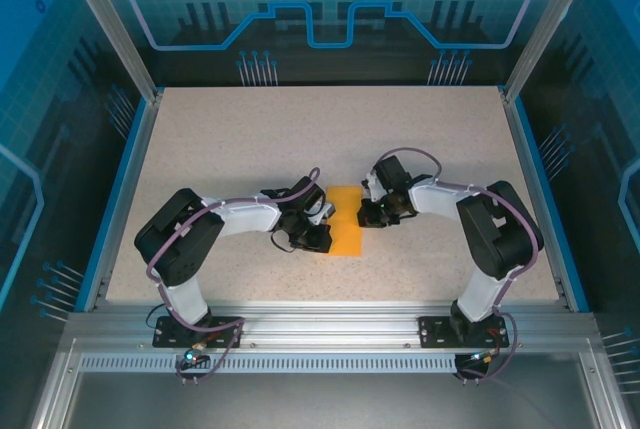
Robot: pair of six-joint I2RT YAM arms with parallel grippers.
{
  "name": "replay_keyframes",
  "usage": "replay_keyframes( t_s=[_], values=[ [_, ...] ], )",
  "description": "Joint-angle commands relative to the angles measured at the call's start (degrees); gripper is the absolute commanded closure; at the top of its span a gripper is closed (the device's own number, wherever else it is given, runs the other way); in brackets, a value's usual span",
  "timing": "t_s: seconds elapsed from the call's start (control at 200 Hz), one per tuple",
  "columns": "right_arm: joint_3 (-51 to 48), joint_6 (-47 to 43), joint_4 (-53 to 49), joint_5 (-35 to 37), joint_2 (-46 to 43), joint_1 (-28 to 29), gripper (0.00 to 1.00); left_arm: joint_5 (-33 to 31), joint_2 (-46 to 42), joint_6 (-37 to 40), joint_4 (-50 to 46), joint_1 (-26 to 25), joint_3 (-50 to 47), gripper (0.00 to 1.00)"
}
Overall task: Fold a paper plane with a square sheet of paper (fold left side to right side)
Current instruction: Fold the triangle a second time at the center of the table.
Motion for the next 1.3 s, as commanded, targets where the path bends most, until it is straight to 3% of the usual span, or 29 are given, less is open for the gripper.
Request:
replay_keyframes(
  t_s=[0.0, 0.31, 0.495, 0.76, 1.005, 1.295],
  values=[
    [1.3, -2.1, -2.7, 4.3, 1.6, -2.7, 1.00, -4.3, 0.8, 0.8, -5.0, 0.2, -2.4, 0.90],
    [0.0, -0.9, -2.3, 3.5, -4.9, -2.5, 1.00, -3.9, 0.4, 0.1, -4.0, 0.1, -2.5, 0.90],
    [-1.0, 0.8, -2.0, 1.8, -8.8, 1.8, 1.00, -4.1, 0.0, 0.0, -4.0, 0.1, -2.6, 0.90],
    [0.6, 3.3, 1.3, -1.3, -2.1, 4.8, 1.00, -3.9, -0.1, -0.1, -3.9, 0.0, -2.3, 0.90],
    [1.9, 3.1, -1.0, 0.4, 2.0, 5.0, 1.00, -2.9, -1.6, -0.3, -4.3, 0.0, -1.3, 0.89],
    [2.1, 3.0, -4.7, 1.9, 4.3, 4.9, 1.00, 2.5, -2.6, 0.2, -5.5, 0.0, 4.1, 0.88]
  ],
)
